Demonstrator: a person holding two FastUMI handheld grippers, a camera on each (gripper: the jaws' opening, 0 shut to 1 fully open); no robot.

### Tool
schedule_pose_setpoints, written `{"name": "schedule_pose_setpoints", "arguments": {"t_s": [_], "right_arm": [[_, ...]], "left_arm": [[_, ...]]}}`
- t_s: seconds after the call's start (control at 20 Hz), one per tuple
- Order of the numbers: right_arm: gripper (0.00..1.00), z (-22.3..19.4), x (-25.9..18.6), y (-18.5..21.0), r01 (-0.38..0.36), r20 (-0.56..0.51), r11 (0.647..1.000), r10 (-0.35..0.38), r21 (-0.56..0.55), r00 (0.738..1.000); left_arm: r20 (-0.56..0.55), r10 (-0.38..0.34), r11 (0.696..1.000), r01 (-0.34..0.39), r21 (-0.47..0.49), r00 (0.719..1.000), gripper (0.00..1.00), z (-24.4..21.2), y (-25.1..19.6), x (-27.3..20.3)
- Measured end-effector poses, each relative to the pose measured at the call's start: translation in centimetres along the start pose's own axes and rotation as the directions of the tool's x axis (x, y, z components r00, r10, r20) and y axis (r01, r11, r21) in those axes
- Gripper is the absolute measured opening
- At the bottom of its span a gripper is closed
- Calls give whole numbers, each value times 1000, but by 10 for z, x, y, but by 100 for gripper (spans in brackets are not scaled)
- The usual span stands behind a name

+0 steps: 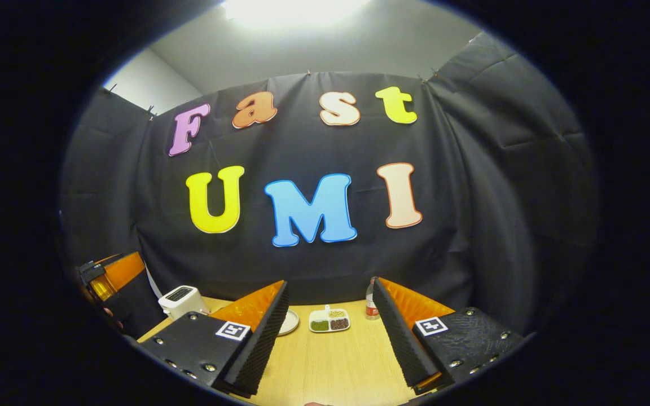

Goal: First push the handle of the pot to place it horizontally, then grasp the pot with both hands and set it on the induction cooktop.

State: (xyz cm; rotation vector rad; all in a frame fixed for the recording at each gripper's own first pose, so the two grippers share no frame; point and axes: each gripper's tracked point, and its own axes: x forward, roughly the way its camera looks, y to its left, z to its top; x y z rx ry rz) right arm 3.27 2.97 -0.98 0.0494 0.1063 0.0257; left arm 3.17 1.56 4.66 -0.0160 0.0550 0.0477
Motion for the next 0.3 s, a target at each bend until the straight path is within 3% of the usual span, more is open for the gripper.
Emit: {"name": "schedule_pose_setpoints", "arguments": {"t_s": [0.15, 0.25, 0.3], "right_arm": [[91, 15, -6, -16, 21, 32, 1000, -22, 7, 999], [91, 13, -8, -19, 29, 39, 1000, -30, 7, 999], [91, 11, -9, -21, 38, 33, 999, -38, 0, 999]], "left_arm": [[-1, -11, 1000, 11, -26, 1000, 96, 7, -21, -8], [-2, 6, 1000, -6, -8, 1000, 89, 7, -25, -17], [1, 7, 1000, -7, -6, 1000, 96, 9, -30, -17]]}}
